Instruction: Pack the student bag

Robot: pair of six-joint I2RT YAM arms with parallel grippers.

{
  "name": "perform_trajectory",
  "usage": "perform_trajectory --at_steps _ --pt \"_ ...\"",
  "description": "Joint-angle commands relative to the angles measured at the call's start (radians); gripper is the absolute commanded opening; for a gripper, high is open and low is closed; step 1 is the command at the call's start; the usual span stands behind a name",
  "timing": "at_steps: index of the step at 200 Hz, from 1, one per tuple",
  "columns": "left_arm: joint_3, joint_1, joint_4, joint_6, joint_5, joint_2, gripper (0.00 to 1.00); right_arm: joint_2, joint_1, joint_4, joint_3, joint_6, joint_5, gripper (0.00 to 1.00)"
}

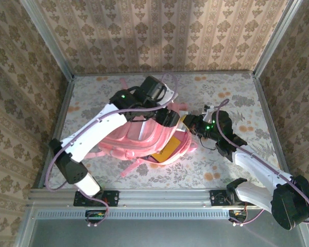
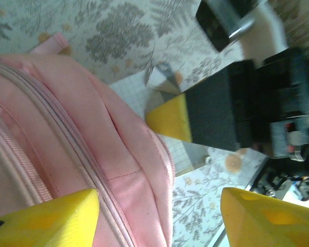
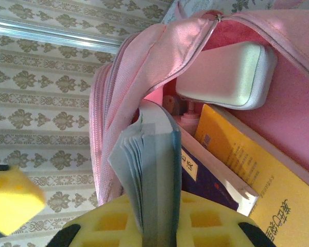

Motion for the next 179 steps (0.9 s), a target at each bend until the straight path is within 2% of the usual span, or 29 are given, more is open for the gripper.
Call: perform_trajectory --at_steps 1,33,70,133,179 --pt "0.0 -0.007 -0.045 0.019 -0.094 0.033 0.65 -0.035 0.017 0.126 0.068 0.024 -0.026 0.0" --pt "-0.015 -0.02 -0.031 0.031 -0.16 0.062 0.68 -0.041 0.019 0.125 0.072 0.029 -0.026 0.0" --pt "0.002 -0.037 -0.025 0.032 -0.156 0.095 0.68 -0.038 0.025 0.134 0.073 0.034 -0.032 0.0" --pt "0.026 -0.057 -0.043 0.032 -0.148 0.11 0.78 -0.04 0.028 0.14 0.066 0.039 -0.034 0.0" --pt "0.006 -0.054 -0.039 0.044 -0.213 0.132 0.71 -0.043 0.04 0.139 0.081 0.045 -0.041 0.0"
